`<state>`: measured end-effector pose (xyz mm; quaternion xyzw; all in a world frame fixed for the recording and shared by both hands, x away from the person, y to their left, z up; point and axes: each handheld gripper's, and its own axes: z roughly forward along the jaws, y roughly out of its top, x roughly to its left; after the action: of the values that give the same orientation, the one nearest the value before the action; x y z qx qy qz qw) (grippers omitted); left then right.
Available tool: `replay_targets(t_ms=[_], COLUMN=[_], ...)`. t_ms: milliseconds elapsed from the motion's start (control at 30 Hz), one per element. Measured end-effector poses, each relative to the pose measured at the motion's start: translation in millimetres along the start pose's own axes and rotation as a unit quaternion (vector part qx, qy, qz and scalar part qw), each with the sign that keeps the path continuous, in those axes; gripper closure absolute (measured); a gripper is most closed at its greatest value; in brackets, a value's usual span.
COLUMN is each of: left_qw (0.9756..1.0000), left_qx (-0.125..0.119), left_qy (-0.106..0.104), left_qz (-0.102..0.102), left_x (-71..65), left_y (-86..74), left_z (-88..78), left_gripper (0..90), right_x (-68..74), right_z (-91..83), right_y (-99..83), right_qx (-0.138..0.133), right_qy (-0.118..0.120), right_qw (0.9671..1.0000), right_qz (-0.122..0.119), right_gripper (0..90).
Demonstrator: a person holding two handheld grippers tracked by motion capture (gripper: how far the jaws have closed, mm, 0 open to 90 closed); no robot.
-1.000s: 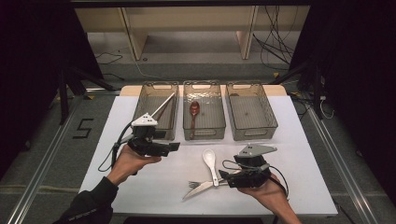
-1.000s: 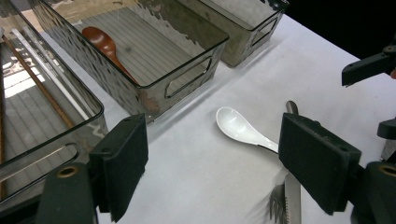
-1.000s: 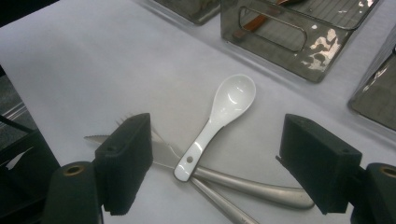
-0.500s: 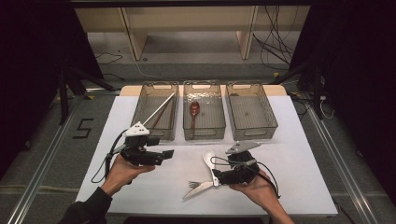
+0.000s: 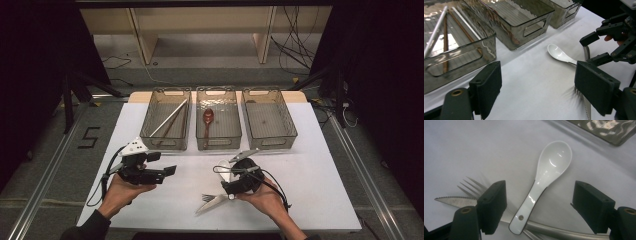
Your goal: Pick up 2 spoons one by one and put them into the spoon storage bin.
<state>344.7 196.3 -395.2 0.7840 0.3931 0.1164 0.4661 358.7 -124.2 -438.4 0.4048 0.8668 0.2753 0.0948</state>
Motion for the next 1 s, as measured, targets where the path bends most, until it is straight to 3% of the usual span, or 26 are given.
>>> replay_targets(t_ms=[333,533,1000], left_qw=[0.9999,0.9999,0.9998], left_qx=[-0.004,-0.012,-0.014], left_qy=[0.001,0.006,0.007], left_qz=[-0.012,-0.01,-0.01], left_x=[-0.2,-0.6,-0.5], left_y=[-14.8,-18.6,-21.3], left_z=[-9.6,-15.6,-16.1], left_gripper=[20.2,19.5,19.2], right_x=[-3.3,-1.9,-4.9], right_z=[19.7,29.4,36.5], right_y=[3.5,5.1,6.4], right_qx=[0.042,0.064,0.08], right_qy=[-0.002,0.004,0.007], right_qw=[0.999,0.9979,0.9966], right_qz=[0.012,0.011,0.019], right_gripper=[36.6,41.3,57.6])
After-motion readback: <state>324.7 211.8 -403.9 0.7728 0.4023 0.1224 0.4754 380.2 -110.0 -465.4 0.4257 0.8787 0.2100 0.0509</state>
